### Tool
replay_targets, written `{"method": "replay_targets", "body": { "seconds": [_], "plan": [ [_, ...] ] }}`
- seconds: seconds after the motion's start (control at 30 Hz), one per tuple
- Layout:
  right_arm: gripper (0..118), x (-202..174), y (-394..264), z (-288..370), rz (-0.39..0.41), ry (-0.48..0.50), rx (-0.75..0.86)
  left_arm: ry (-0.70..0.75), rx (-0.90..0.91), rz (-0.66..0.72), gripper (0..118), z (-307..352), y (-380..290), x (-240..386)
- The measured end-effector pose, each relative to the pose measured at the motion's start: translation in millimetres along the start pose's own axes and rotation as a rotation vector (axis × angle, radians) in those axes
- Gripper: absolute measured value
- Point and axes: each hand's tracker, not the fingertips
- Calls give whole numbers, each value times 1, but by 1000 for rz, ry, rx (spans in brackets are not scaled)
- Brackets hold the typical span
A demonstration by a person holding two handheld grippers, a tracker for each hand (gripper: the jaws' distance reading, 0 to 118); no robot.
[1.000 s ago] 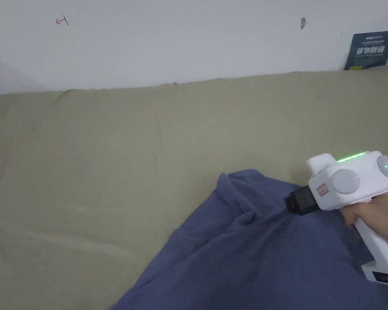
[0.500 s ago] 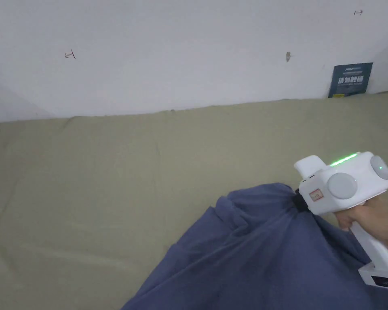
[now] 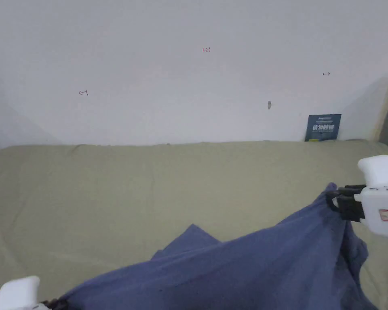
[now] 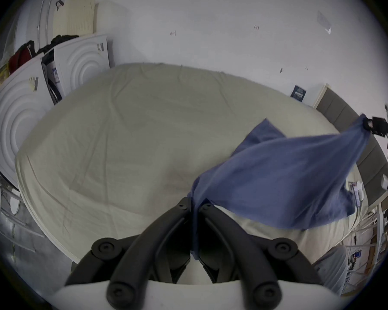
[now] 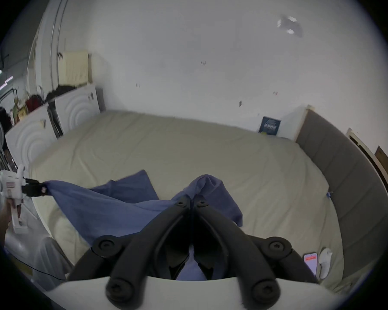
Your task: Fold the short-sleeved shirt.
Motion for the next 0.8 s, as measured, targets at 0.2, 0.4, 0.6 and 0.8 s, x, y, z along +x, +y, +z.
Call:
{"method": "replay_targets", "body": {
  "seconds": [0.2, 0.4, 0.6, 0.8],
  "plan": [
    [3, 6, 16, 106, 9, -58, 164, -50, 157, -42, 0, 53, 66, 29],
    [3, 26, 60, 156, -30, -110, 288, -44, 321, -101, 0, 119, 148, 60],
    [3, 40, 95, 160, -89, -129, 338, -36, 375, -143, 0, 161, 199, 82],
    [3, 42, 121, 135, -106, -173, 330, 3, 382, -150, 0, 164, 228, 93]
  ]
}}
